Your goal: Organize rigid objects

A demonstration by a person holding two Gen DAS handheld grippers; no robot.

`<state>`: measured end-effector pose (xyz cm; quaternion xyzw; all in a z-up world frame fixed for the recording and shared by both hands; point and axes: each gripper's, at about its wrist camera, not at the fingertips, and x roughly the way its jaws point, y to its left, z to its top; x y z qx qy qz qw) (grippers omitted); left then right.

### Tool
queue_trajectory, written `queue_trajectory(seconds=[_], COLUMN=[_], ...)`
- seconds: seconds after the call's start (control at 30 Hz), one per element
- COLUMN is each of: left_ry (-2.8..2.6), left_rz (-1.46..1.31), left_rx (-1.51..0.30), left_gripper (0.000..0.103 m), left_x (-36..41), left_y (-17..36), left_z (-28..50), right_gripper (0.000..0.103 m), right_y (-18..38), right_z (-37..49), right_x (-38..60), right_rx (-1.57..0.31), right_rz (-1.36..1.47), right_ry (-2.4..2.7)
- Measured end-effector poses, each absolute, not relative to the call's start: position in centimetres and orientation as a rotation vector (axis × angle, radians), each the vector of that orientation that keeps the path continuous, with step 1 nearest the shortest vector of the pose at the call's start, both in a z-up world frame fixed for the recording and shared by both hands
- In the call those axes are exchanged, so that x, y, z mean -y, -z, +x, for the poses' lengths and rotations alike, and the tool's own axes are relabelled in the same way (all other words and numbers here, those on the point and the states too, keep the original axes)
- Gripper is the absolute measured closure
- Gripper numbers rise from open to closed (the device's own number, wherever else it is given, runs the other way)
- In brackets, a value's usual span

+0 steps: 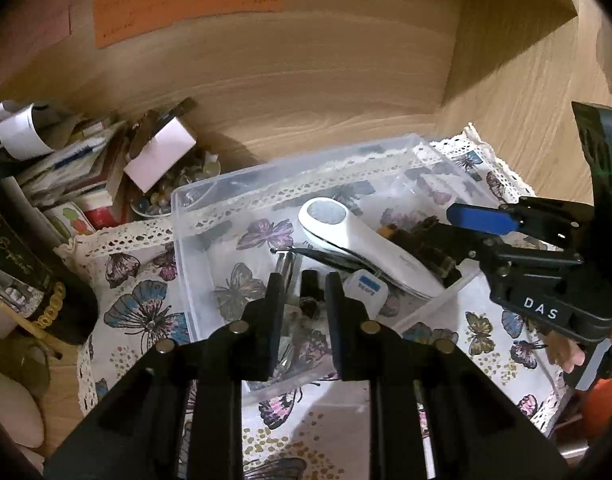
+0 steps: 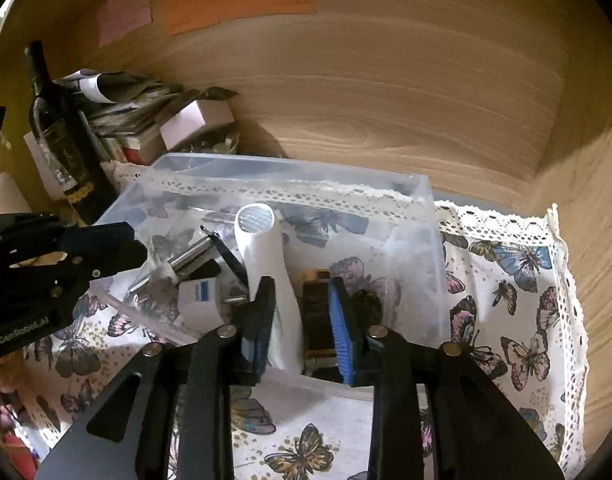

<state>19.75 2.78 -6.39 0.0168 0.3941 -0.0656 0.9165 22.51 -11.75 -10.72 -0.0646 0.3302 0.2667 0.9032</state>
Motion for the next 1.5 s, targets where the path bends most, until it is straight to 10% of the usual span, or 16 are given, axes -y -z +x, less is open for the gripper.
queue_trajectory(seconds=[0.27,0.9,1.5], left_ry=[0.129,0.041,0.022], left_rz=[0.057,0.018,-0.030], left_rx=[-0.713,-0.295,-0.255], left_gripper=[0.076,0.001,0.000], left_x=[-2.2,-1.1,-1.8], left_y=[3.8,-3.7,-3.1], left_z=[17.4,5.0,2.4], right_gripper=[0.060,0.002,0.000], right_y=[7.9,0.9,2.2], right_z=[20.0,9.0,6.8], right_x=[12.7,18.2,18.4], right_rx=[-0.590,-0.231,-0.236], right_rz=[-0.103,0.000,0.037], right_ry=[-0.562,-0.534,-0.529])
